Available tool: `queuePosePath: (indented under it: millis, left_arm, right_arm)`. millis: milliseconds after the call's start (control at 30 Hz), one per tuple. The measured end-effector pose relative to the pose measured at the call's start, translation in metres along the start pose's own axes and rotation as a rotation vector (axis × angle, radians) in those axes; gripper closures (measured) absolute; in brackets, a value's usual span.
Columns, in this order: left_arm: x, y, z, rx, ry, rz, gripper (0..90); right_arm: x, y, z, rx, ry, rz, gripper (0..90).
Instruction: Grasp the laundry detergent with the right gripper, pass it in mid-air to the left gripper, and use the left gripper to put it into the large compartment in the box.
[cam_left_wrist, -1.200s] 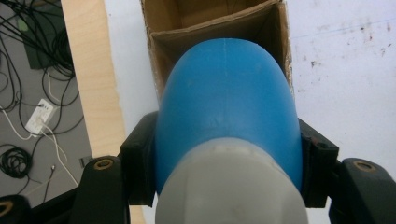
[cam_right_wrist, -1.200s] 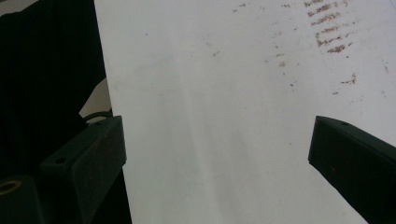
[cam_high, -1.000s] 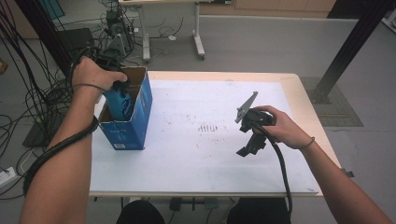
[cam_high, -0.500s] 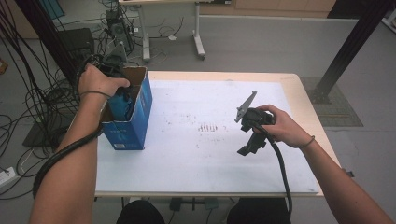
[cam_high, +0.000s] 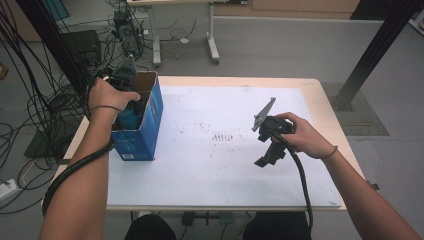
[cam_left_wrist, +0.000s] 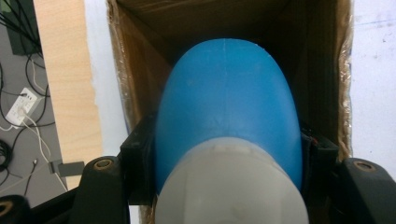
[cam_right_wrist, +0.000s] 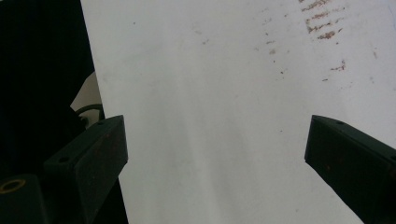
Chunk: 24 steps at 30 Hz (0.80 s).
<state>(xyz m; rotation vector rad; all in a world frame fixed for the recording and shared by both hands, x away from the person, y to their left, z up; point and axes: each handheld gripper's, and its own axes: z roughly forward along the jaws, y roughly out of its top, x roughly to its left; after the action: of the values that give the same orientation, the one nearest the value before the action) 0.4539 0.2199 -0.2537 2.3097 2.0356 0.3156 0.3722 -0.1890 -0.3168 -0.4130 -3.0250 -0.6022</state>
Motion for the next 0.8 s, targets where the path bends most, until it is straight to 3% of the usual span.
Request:
queuePosePath:
  millis: [800]
  left_arm:
    - [-0.002,-0.003,0.015,0.020,0.000,0.004,37.8]
  right_arm:
    - [-0.001,0.001,0.002,0.008,0.000,-0.001,6.0]
